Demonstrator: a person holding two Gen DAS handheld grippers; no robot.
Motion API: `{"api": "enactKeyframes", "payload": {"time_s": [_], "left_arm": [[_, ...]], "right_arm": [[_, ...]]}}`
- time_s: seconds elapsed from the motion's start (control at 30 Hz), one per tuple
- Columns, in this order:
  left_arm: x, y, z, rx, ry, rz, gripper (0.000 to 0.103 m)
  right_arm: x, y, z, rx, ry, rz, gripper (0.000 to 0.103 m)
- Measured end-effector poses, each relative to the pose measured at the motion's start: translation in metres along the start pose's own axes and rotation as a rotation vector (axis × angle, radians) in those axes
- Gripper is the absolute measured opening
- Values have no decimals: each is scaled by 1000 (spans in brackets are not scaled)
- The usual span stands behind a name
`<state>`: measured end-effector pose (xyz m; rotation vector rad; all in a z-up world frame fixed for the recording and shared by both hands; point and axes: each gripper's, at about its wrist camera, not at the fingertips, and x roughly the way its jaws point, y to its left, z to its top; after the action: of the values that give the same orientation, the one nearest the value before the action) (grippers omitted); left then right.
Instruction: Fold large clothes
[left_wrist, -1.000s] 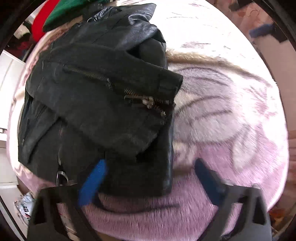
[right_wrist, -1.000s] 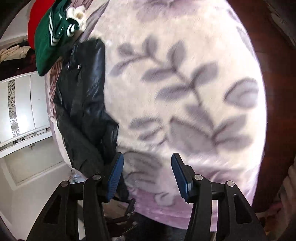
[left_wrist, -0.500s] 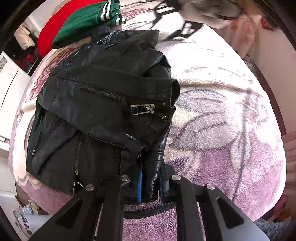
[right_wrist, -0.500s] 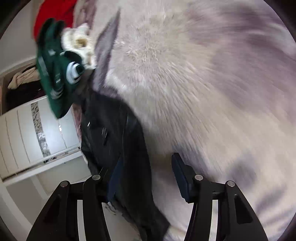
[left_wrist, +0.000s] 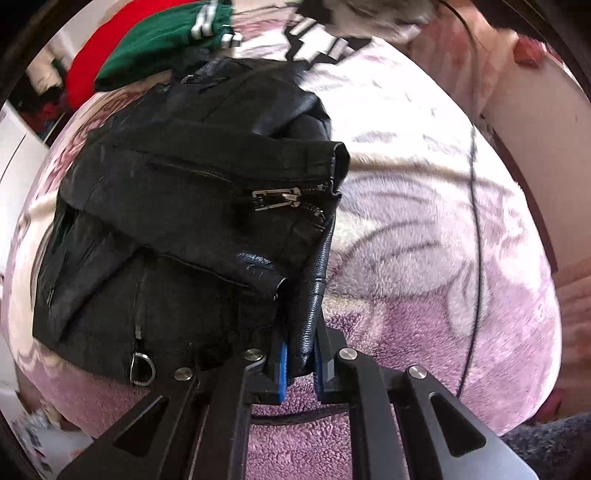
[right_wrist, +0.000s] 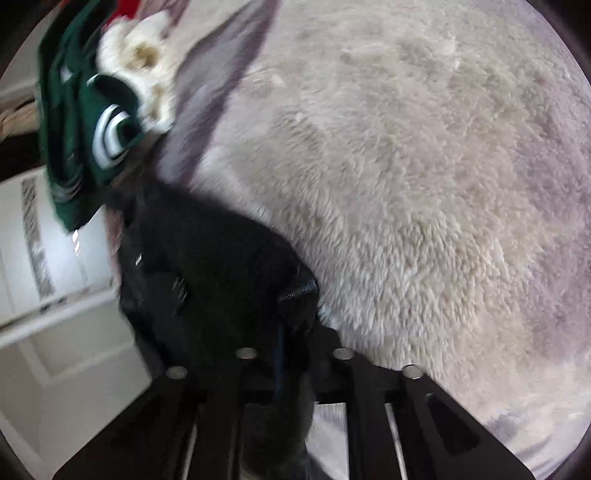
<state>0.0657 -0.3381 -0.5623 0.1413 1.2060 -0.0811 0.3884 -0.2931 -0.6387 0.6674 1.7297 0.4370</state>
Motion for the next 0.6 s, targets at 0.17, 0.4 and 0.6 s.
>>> {"api": "enactKeyframes", "payload": {"time_s": [0.17, 0.4, 0.6], "left_arm": [[-23, 18, 2, -121, -30, -52, 7], [-78, 84, 1, -410, -92, -137, 7], [-113, 163, -14, -655, -158, -174, 6]], "right_arm": [[10, 4, -4, -19, 19, 44, 17], [-20, 68, -31, -92, -37, 18, 7], [-30, 193, -55, -231, -26, -65, 6]]}}
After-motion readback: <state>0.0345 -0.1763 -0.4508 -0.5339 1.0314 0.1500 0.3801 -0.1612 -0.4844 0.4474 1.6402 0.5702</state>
